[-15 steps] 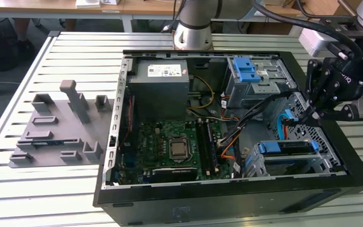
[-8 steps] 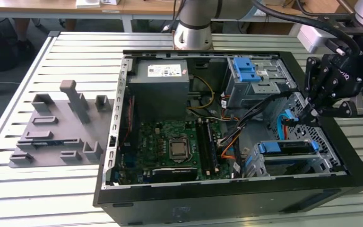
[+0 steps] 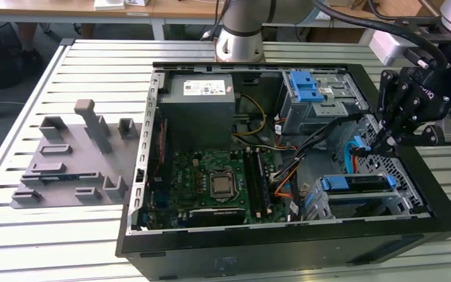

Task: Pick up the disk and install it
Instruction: 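Insert the first disk wire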

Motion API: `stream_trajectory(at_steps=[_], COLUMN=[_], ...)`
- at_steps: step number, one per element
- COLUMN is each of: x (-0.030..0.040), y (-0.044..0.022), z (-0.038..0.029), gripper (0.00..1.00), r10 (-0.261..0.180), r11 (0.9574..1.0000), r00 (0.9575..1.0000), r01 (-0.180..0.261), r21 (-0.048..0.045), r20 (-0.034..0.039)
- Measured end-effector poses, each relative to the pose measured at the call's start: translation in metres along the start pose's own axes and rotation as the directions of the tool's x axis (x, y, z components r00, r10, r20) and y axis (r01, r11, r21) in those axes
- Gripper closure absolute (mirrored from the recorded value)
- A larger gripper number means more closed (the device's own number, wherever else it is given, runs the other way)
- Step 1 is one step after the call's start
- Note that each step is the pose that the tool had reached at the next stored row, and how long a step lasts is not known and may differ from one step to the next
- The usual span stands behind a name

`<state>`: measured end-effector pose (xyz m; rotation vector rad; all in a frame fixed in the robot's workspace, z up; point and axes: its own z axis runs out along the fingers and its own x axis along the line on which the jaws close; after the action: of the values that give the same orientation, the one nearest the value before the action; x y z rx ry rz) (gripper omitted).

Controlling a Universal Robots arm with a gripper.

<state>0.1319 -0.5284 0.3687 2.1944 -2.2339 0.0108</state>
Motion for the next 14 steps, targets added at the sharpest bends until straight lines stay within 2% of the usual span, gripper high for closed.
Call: stream_trajectory(at_steps=[1,2,4,6,8,10,11,14], x=[-0.0008,-0.0021,-0.0060,-0.0107,-0.0121,-0.0121,-0.0121,-0.0130], y=[0.0000,0.0000,0.0001,0.0002,0.0002,0.0002,0.0002,0.0002], z=[0.0000,0.0000,-0.0001,0.0004,0.0012,0.0023,0.0033,0.0059], gripper=[0.83,0.83,0.70,0.70,0.70,0.70,0.70,0.70], r10=[0.000,0.000,0.000,0.000,0.000,0.000,0.000,0.000], r11=[1.0000,1.0000,1.0000,1.0000,1.0000,1.0000,1.0000,1.0000], r00=[1.0000,1.0000,0.9999,0.9997,0.9995,0.9988,0.9986,0.9985], r01=[0.000,0.000,0.000,0.000,0.000,0.000,0.000,0.000], r21=[0.0000,0.0001,0.0003,0.0004,0.0006,0.0008,0.0009,0.0010], r20=[-0.0021,-0.0067,-0.0172,-0.0241,-0.0313,-0.0480,-0.0534,-0.0553])
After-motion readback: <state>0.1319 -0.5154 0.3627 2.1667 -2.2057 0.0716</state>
